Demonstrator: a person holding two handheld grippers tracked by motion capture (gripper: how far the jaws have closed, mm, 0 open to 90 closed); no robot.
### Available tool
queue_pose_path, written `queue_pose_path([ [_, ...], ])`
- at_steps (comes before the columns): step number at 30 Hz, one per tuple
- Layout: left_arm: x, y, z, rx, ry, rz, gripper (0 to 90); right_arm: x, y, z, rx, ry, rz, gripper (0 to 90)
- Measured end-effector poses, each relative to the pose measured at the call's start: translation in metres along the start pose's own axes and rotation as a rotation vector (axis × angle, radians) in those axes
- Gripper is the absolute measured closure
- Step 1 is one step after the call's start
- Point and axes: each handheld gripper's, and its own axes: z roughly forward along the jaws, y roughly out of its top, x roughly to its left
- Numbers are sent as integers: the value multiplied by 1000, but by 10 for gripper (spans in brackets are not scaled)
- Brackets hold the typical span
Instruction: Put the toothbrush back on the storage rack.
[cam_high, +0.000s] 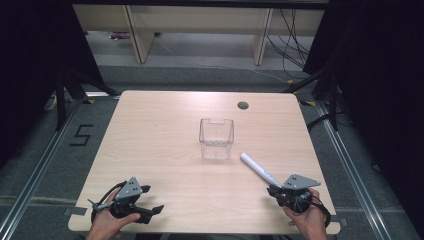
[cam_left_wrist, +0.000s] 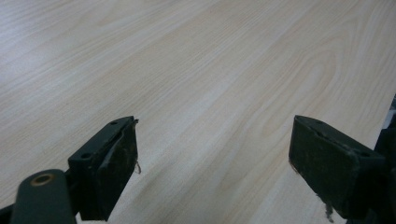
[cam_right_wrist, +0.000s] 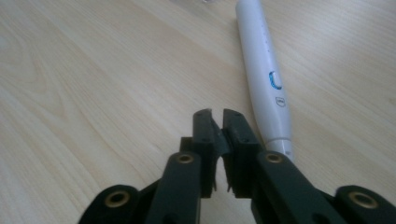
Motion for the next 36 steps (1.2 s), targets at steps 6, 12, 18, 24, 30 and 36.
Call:
queue_pose_path([
  [6,-1,0,1,-6,8,-14,150,-7,-3,2,39,-29,-28,900],
  [12,0,0,0,-1,13,-10,151,-7,-3,4,75,-42,-20,900],
  [18,-1,0,0,-7,3,-12,151,-11,-4,8,115,-48,-18,900],
  [24,0,0,0,-3,12,-10,151,-16,-5,11,131,-60,-61,900],
  [30,-2,0,1,-17,2,-30,151,-18,-7,11,154,-69,-48,900],
  [36,1,0,-1,2,3,-6,151,-22,-8,9,164,-88,-34,900],
])
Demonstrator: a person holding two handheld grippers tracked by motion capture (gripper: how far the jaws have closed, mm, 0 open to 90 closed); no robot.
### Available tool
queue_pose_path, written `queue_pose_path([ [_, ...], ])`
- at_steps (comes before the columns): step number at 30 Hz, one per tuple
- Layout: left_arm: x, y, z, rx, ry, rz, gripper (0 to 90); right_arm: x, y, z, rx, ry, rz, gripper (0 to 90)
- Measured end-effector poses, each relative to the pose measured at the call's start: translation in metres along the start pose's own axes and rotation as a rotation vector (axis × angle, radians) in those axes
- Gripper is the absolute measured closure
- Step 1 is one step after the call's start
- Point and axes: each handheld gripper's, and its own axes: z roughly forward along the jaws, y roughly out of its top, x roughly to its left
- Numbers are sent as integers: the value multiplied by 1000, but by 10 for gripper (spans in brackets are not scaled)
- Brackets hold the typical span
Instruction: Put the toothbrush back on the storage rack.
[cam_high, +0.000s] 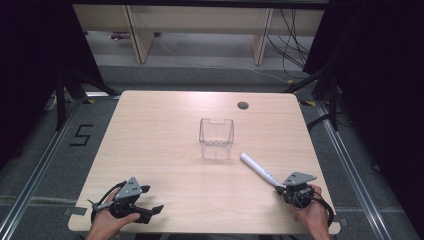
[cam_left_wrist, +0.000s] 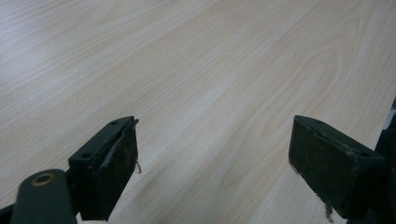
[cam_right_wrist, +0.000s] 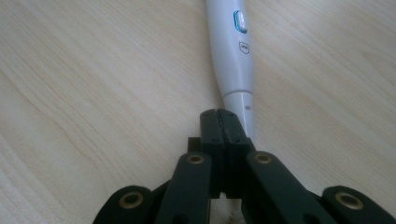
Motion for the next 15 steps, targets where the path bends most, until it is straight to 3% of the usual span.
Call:
queue_pose_path([
  [1,-2,0,2,-34,1,-33,151,0,0,0,1,-1,5,900],
  [5,-1,0,1,-6,8,-13,151,-4,0,-1,2,-17,11,900],
  [15,-2,-1,1,-16,7,-24,152,-15,-1,1,15,-51,20,900],
])
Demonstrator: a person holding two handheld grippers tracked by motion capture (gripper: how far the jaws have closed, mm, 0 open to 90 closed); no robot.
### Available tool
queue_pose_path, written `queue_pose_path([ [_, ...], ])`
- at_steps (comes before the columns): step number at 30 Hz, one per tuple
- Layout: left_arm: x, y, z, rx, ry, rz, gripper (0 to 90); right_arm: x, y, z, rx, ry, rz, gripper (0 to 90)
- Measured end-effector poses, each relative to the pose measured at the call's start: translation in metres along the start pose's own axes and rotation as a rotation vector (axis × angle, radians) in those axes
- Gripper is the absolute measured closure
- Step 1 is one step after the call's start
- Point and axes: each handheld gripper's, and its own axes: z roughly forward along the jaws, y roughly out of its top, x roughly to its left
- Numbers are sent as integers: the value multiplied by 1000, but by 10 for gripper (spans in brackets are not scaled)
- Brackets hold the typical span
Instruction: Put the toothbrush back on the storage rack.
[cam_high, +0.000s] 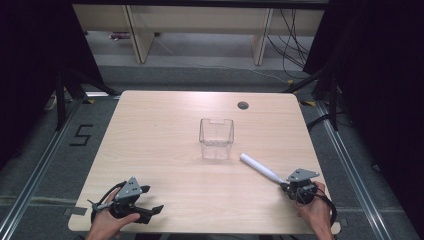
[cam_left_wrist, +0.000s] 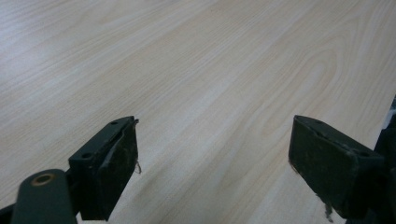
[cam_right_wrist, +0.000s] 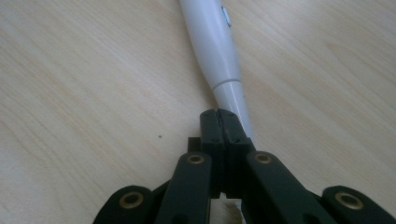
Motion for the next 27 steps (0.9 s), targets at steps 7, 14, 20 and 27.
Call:
queue_pose_path([
  [7,0,0,0,-1,0,-1,152,-9,2,3,11,-34,19,900],
  [14,1,0,-1,10,-3,10,152,-20,3,5,15,-51,29,900],
  [20,0,-1,0,-2,2,-6,152,-27,4,6,11,-73,36,900],
  [27,-1,-1,1,-8,-1,-14,153,-37,10,12,2,-99,27,900],
])
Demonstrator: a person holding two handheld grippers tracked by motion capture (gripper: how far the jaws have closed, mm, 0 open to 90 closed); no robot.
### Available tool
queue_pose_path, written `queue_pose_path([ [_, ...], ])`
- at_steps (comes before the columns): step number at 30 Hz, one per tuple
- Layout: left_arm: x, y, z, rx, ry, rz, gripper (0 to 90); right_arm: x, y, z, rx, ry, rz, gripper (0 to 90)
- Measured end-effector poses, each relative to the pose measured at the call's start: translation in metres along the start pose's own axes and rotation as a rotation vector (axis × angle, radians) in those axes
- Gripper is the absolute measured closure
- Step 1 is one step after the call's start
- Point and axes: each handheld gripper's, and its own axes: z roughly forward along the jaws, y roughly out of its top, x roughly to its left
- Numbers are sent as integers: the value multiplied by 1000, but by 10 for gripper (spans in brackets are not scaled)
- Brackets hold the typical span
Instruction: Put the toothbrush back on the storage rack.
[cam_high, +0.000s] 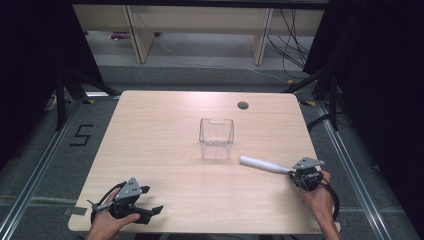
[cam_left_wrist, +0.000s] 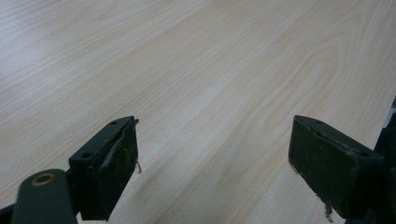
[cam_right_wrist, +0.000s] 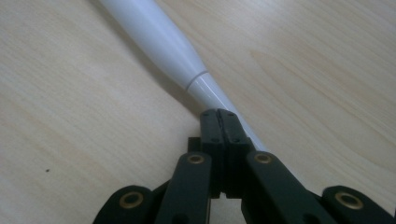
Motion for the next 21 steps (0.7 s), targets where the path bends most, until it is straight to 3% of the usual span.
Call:
queue_pose_path([
  [1,0,0,0,0,0,0,152,0,2,0,5,2,24,900],
  [4,0,0,-1,-1,1,-2,152,-3,5,4,-5,-19,-11,900],
  [7,1,0,-1,12,1,12,152,-5,8,6,0,-19,9,900],
  [9,1,0,-2,18,1,18,152,-7,8,8,-11,-26,-7,900],
  [21,1,0,-3,6,4,7,153,-8,28,22,-10,-22,5,900],
])
